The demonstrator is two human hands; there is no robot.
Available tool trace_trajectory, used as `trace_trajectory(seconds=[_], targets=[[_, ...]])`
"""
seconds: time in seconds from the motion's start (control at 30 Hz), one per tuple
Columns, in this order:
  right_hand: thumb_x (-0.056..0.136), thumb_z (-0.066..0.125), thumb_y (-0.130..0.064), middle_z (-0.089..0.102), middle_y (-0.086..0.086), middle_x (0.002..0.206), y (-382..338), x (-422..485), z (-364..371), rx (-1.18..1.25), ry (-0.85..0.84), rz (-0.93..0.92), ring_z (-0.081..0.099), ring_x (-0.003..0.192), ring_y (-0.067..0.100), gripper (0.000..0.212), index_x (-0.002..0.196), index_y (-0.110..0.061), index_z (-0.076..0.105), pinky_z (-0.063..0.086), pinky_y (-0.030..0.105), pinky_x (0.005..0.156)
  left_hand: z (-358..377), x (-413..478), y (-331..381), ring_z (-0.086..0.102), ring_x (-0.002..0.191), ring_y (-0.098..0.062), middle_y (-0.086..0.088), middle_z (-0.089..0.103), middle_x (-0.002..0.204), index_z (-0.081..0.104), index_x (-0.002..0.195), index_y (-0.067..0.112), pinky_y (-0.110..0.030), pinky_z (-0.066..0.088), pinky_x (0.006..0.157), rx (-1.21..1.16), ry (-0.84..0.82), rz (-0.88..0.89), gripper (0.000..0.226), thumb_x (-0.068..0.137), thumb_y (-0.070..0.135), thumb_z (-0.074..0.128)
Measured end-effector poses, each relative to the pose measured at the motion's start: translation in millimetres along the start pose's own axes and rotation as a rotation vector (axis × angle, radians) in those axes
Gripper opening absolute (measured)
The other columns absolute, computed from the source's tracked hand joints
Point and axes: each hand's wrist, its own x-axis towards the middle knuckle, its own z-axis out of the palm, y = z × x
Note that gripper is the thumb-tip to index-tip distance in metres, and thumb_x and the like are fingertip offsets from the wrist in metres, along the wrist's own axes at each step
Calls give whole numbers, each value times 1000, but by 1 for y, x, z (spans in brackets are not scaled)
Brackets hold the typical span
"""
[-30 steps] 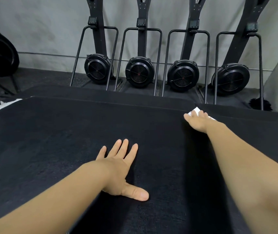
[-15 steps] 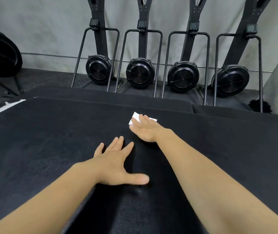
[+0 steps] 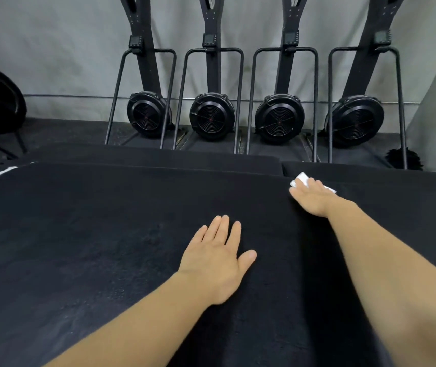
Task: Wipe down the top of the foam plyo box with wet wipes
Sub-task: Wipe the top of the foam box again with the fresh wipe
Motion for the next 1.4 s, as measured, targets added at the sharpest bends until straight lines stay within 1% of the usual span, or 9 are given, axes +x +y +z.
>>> trace_trajectory(seconds=[0.17,0.37,0.63,0.83,0.9,0.97,1.17,1.3,1.4], targets=[[100,22,-48,31,9,151,35,-3,-16,-15,-15,142,25,141,28,50,142,-27,37,22,52,115,8,1,1,-25,145,-15,-2,-21,160,-17,151,21,-36,-14,119,84,39,-9,68,96,58,-2],[100,19,-62,11,11,164,-2,-18,-10,-96,-8,262,8,150,28,69,158,-24,17,13,45,118,11,2,2,-25,145,-17,-4,-21,160,-20,149,20,-37,-19,115,118,68,-8,68,96,58,-4],[100,18,-63,-1,13,165,-83,-60,16,-51,-64,64,-2,152,29,75,159,-17,9,7,44,121,11,4,2,-20,147,-17,-4,-16,161,-15,152,19,-37,-18,115,136,79,-20,70,95,58,-3],[102,15,-56,-11,5,166,-119,-81,35,4,-155,-183,-13,152,21,66,160,-26,4,-2,41,121,7,3,3,-13,148,-16,-2,-12,162,-13,153,18,-38,-10,120,132,105,-1,72,96,58,0],[103,15,-53,-12,1,166,-111,-77,31,10,-168,-218,-13,152,18,62,159,-30,5,-1,42,121,6,3,3,-14,148,-16,-3,-12,162,-12,154,17,-38,-10,120,156,94,-2,72,95,58,-1],[103,15,-50,-4,0,167,-96,-68,25,20,-148,-201,-5,153,19,58,158,-30,13,7,45,122,6,2,3,-15,148,-16,-3,-12,162,-11,153,17,-37,-10,120,180,76,-9,72,95,58,-3],[101,21,-44,24,10,157,-18,-39,3,33,-24,17,19,145,26,53,149,-23,32,18,45,117,7,2,3,-14,148,-18,-5,-12,162,-11,153,16,-36,-8,121,208,80,-2,71,96,56,-1],[103,19,-44,15,10,162,39,-37,-14,-7,-9,151,11,150,26,55,154,-24,25,13,47,120,9,3,2,-16,148,-18,-5,-13,162,-13,153,15,-36,-7,121,211,78,-5,72,94,56,-4],[104,18,-45,11,10,164,52,-42,-20,-17,4,238,8,150,26,58,157,-23,18,12,46,119,9,4,1,-17,148,-17,-4,-15,161,-14,153,16,-35,-8,121,194,68,-5,71,96,56,-2]])
